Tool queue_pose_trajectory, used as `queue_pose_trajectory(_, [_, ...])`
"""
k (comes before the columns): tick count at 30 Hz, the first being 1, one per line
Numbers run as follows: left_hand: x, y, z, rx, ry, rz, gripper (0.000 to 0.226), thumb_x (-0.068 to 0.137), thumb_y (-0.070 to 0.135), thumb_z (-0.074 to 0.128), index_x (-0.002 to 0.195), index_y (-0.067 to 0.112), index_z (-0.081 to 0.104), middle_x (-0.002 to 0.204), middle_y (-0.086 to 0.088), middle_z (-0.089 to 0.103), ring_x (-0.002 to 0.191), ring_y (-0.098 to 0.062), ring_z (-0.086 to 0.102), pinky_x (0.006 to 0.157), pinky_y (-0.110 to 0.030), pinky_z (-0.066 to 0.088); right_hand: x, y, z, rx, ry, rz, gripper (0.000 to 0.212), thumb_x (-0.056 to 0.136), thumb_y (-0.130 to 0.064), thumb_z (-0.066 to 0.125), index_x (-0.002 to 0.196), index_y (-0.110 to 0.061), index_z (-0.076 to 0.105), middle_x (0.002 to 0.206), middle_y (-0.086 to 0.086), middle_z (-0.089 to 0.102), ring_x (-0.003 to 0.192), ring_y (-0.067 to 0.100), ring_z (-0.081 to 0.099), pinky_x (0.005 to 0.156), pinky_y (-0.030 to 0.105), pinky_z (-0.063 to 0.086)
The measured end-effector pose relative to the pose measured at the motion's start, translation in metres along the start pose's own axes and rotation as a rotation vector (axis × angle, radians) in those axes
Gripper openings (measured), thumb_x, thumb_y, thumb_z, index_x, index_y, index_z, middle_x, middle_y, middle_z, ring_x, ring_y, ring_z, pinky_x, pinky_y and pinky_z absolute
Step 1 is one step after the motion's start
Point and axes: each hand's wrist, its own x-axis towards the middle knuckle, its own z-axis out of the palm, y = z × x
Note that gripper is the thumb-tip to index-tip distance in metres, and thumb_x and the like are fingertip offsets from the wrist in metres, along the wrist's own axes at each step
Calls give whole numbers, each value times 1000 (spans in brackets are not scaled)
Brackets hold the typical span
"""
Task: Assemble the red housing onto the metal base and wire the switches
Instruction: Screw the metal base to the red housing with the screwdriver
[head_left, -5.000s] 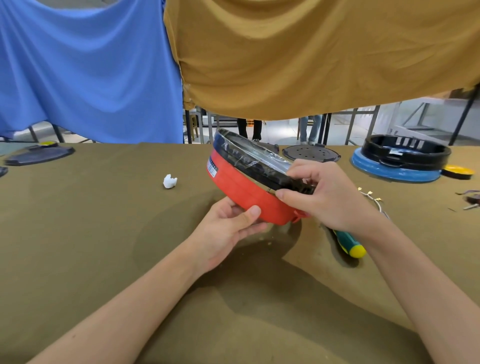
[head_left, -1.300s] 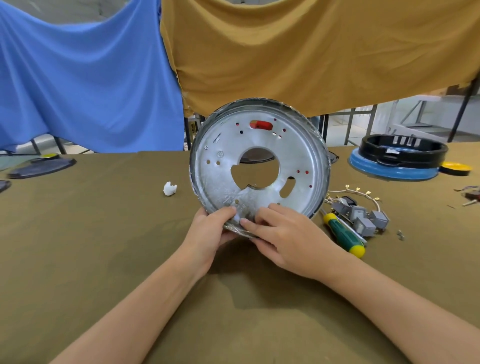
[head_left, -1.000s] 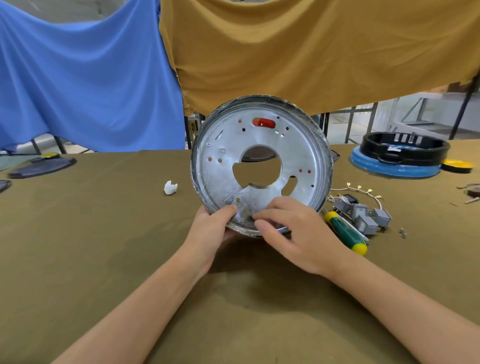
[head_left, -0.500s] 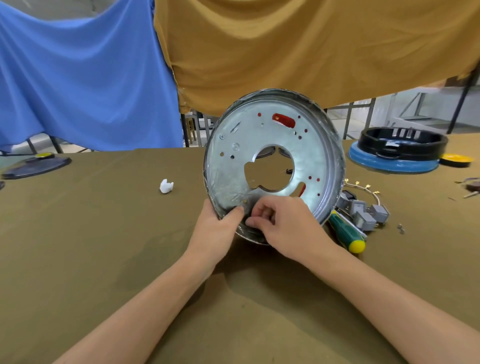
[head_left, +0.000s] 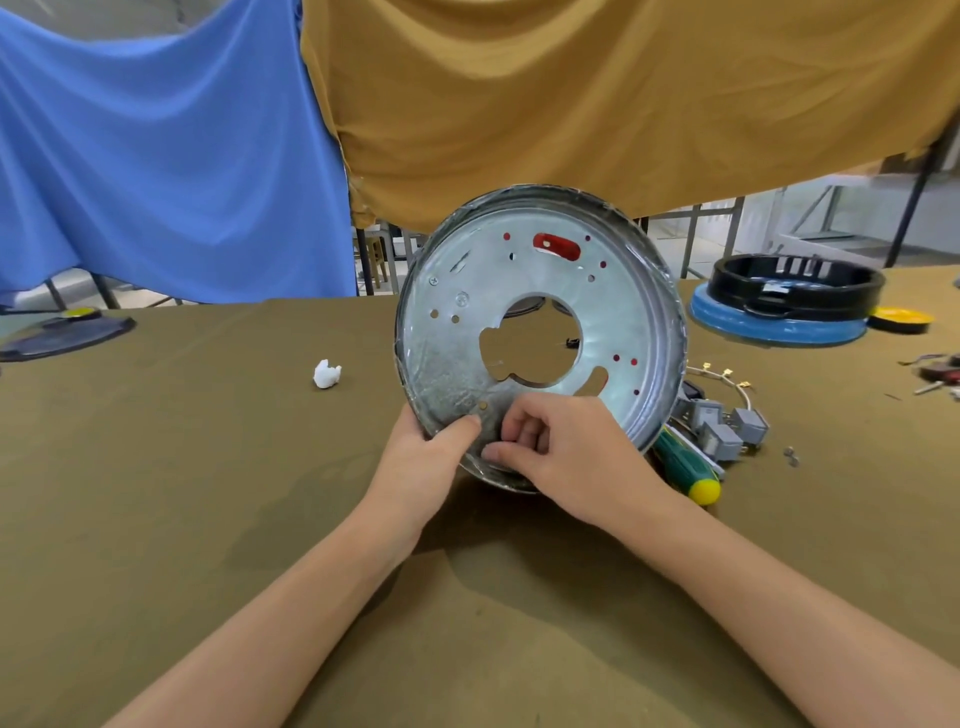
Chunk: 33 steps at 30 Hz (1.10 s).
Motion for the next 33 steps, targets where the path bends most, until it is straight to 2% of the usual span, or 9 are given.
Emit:
queue_pose_trajectory(3, [-1,0,2,39,11,1,52,76,31,67,126,20,62,116,1,73,110,-21,69,102,-46,51,3,-2,3,11,21,78,22,76,-33,83,70,-22,65,59,-6,62,57,8,56,58,28,50])
queue_pose_trajectory(8, [-3,3,6,112,33,32,58,72,37,63,127,21,61,118,4,71,110,-14,67,103,-42,51,6,-1,6,3,44,140,27,73,-31,85,64,-21,62,51,-7,57,48,5,49,54,25,44])
queue_pose_trajectory(13, [-4,4,8,114,47,56,56,72,35,63,126,21,62,117,5,71,109,-12,67,102,-42,51,6,-2,4,23,19,125,25,74,-31,85,66,-20,64,53,-6,57,50,8,50,55,27,46])
queue_pose_trajectory(17, [-7,5,8,51,54,41,54,72,33,67,125,19,63,115,2,73,108,-16,69,102,-44,52,6,3,-6,96,-49,112,17,79,-28,82,73,-19,69,62,2,65,59,18,61,61,32,53])
queue_pose_trajectory(22, [-3,3,6,-12,46,25,51,75,28,66,125,18,63,116,-2,73,110,-23,69,102,-49,51,3,7,-11,83,-61,106,12,83,-25,78,76,-21,68,67,-2,67,58,5,56,60,22,49])
queue_pose_trajectory(26, [-2,1,7,-8,46,49,53,74,29,66,126,18,62,116,-1,73,110,-21,69,102,-49,51,4,2,-4,35,-21,95,23,78,-38,80,69,-24,65,61,-4,64,57,7,56,55,21,45])
queue_pose_trajectory(30, [-2,-1,9,32,43,84,55,73,32,66,126,18,62,117,1,72,110,-17,68,103,-46,51,6,1,1,-10,10,132,26,76,-36,83,65,-23,63,56,-6,60,52,5,52,54,22,41])
queue_pose_trajectory(33, [-2,-3,8,51,32,100,46,81,26,69,125,17,61,116,2,72,109,-16,68,103,-45,51,5,2,2,-25,31,164,26,75,-33,83,64,-22,62,53,-7,57,53,7,53,57,27,47])
